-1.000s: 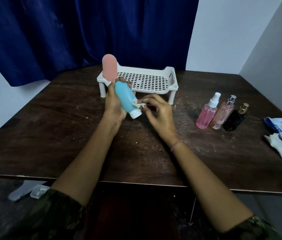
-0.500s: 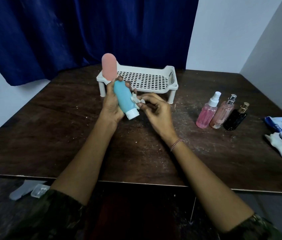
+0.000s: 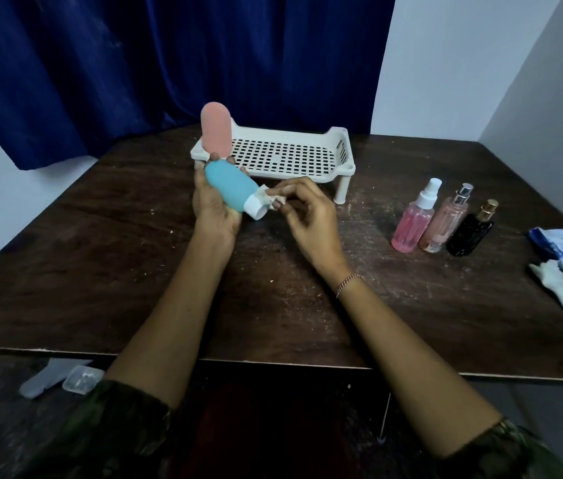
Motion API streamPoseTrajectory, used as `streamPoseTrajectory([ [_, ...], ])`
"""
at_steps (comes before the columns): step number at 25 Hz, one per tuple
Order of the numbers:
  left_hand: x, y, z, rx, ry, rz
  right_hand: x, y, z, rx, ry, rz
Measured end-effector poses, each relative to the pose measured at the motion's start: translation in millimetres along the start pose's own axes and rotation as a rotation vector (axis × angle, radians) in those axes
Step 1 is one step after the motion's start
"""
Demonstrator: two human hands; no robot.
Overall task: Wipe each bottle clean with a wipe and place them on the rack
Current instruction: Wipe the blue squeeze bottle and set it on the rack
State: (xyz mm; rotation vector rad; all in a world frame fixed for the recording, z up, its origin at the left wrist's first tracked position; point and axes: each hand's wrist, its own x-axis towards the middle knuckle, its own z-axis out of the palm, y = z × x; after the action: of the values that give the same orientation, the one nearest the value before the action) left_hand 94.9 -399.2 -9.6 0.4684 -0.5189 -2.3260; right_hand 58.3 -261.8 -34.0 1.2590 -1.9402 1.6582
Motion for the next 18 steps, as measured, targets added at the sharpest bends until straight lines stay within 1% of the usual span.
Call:
streamPoseTrajectory([
  [3, -1, 1, 0, -0.027, 0.081, 0.041, -4, -2, 3, -0.006, -0.014, 0.014],
  [7, 2, 0, -2, -0.038, 0.103, 0.041, -10, -5, 7, -0.025, -0.133, -0.050],
  [10, 0, 2, -2, 0.091, 0.140, 0.044, -11, -8, 7, -0.063, -0.215, -0.111],
  [12, -3, 2, 0, 0.185, 0.159, 0.041, -12, -11, 3, -0.089, -0.191, -0.157],
  [14, -5, 1, 1, 0.197, 0.122, 0.069, -10, -12, -2, -0.121, -0.138, -0.198],
  [16, -5, 0, 2, 0.286, 0.059, 0.138, -10, -12, -3, -0.230, -0.165, -0.267],
  [18, -7, -3, 3, 0.358, -0.053, 0.161, -10, -11, -2, -0.299, -0.157, -0.282],
])
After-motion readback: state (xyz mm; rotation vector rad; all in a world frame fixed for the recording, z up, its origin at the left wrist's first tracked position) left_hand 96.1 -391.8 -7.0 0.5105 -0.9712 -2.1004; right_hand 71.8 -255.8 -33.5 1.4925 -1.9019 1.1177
